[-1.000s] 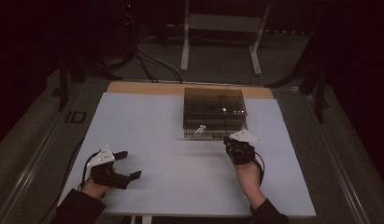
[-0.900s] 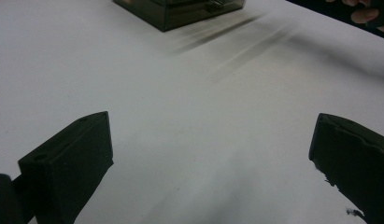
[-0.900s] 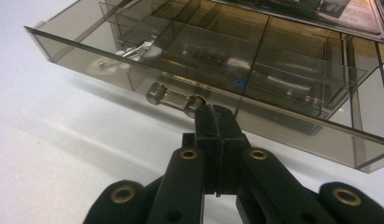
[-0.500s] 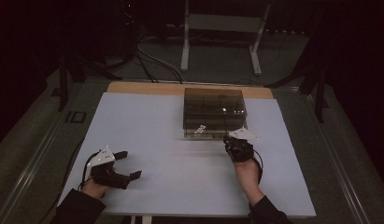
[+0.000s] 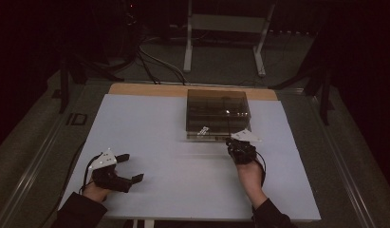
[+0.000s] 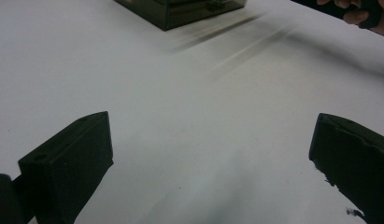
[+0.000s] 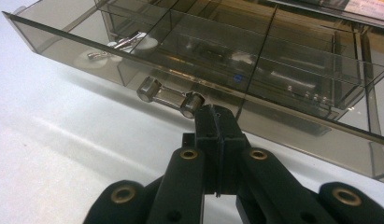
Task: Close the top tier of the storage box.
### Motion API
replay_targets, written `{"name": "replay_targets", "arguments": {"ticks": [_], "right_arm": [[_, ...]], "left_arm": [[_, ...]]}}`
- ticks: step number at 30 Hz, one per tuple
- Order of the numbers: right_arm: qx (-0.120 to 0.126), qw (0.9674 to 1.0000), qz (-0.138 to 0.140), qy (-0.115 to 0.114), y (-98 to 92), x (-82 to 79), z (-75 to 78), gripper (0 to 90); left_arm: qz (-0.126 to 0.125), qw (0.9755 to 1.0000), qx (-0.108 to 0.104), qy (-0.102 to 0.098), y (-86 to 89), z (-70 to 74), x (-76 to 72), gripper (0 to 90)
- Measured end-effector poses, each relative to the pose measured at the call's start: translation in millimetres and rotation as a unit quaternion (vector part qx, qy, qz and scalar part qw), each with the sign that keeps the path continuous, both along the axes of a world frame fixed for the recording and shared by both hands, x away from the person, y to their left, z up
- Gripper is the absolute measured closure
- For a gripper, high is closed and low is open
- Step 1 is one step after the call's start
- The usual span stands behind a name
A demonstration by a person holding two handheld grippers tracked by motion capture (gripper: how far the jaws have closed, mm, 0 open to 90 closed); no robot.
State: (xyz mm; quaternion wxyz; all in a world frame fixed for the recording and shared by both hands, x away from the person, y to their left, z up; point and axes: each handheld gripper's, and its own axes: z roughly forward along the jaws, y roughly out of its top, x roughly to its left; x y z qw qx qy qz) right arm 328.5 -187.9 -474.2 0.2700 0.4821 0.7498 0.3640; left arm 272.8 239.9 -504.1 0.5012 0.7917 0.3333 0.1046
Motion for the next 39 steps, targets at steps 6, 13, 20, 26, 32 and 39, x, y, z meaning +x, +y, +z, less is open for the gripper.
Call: {"name": "replay_targets", "arguments": {"ticks": [6, 13, 20, 26, 32, 39], "right_arm": [[0.001, 1.0000, -0.001, -0.001, 0.2, 2.4, 0.1, 89.9], [0.003, 1.0000, -0.002, 0.000, 0.0, 4.7, 0.7, 89.9], [0.003, 1.0000, -0.003, 0.000, 0.2, 7.6, 2.1, 90.0], [0.003, 1.0000, -0.002, 0.000, 0.8, 10.2, 4.6, 90.0], [0.001, 1.0000, -0.002, 0.000, 2.0, 12.7, 5.9, 89.9], [0.000, 1.0000, -0.003, 0.000, 3.4, 15.7, 7.3, 89.9]], "left_arm": [[0.000, 1.0000, 0.001, 0.000, -0.3, -0.3, 0.0, 1.0], [0.000, 1.0000, 0.000, 0.001, -0.4, -0.2, 0.1, 1.0], [0.000, 1.0000, 0.000, 0.001, -0.3, -0.1, 0.1, 1.0], [-0.001, 1.0000, 0.001, 0.002, -0.5, -0.3, 0.2, 1.0], [-0.001, 1.0000, -0.001, 0.002, -0.4, -0.5, 0.2, 1.0], [0.000, 1.0000, -0.001, 0.002, -0.3, -0.5, 0.3, 1.0]]}}
